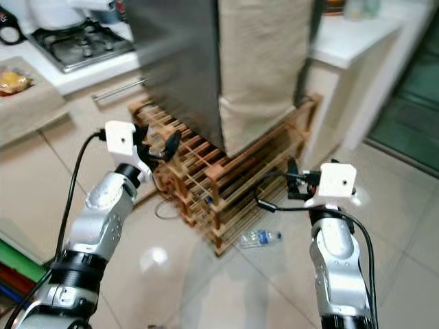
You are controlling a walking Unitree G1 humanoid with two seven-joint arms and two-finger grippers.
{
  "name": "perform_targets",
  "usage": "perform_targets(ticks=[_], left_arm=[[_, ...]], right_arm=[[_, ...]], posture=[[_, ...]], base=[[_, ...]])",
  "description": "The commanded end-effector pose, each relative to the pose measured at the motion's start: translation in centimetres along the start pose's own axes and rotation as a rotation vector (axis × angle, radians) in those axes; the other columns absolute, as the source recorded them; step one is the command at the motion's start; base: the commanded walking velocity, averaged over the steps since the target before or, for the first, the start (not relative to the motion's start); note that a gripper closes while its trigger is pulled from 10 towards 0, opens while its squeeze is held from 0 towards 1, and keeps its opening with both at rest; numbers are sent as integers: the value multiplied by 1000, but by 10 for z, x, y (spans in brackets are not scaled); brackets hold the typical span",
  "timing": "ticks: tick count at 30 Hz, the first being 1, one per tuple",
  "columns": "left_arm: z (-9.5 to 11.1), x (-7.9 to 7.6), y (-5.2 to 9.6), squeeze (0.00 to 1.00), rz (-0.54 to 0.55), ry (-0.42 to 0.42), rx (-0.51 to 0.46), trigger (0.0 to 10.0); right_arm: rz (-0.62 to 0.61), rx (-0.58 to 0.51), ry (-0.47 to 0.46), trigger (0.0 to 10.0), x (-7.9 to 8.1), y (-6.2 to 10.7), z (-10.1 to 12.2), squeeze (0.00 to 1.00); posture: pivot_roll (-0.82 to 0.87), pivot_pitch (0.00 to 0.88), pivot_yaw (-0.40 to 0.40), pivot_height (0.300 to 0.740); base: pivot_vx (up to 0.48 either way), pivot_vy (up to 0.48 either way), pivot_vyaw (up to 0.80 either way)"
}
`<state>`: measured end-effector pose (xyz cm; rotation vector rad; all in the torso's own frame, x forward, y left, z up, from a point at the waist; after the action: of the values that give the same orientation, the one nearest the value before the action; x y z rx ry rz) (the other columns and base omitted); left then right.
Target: Restocking fridge
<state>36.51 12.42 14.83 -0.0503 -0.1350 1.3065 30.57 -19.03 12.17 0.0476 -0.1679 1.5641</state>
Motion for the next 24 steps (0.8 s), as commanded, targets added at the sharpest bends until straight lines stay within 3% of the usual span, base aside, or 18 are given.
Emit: perform_targets(ticks=[1,7,10,24], left_arm=[[7,-10,-6,0,-18,19,-23,10000],[10,-13,-6,0,-25,33,-38,10000],[11,-10,-7,0,17,-9,-40,10000],[10,-2,-10,0,20,39,-27,10000]], right_arm=[[-24,-1,30,10000,-10,1,2,0],[-18,0,34,10000,-9,1,1,0],[-7,15,43,10000,-8,2,-1,0],[-1,15,47,10000,-9,2,-2,0]], posture=[[-173,0,61,740],[-180,0,64,740],[-184,0,65,740],[-191,0,74,740]], base=[[480,0,0],[471,0,0],[0,0,0],[0,0,-689]])
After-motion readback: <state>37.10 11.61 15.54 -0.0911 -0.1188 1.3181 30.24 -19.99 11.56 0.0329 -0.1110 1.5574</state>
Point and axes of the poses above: a point about 5 cm out from each wrist's last joint towards the gripper, its own y axis pointing back from the gripper into the wrist, its own z axis along the axis of the wrist's last joint, x = y × z, the point moved 3 cm from there along -y, pointing out of the wrist towards the gripper, and after that the axes turned 10 degrees about -y, right-handed, at the moved point
